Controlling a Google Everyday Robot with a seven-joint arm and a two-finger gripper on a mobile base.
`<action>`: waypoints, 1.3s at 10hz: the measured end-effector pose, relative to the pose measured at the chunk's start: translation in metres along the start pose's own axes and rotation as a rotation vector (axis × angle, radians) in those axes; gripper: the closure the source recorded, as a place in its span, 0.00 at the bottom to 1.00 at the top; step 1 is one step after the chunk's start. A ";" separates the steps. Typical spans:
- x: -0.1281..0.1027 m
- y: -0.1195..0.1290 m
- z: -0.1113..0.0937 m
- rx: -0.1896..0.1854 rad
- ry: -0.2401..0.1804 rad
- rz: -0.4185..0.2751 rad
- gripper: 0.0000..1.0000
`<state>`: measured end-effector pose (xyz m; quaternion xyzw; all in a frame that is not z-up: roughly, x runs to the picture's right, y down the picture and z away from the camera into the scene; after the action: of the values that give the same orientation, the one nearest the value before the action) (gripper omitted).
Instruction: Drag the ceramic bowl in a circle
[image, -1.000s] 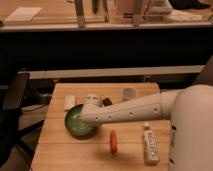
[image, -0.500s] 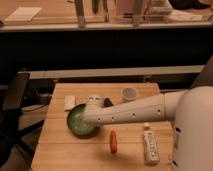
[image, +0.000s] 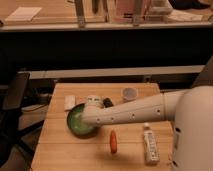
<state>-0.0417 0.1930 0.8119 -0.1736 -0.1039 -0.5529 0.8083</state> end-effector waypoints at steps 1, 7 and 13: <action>0.001 0.001 0.000 0.000 0.003 0.004 0.97; -0.002 0.004 -0.001 0.005 0.011 0.006 0.97; -0.004 -0.001 -0.001 0.013 0.014 -0.002 0.97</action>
<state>-0.0445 0.1956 0.8098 -0.1645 -0.1020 -0.5542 0.8096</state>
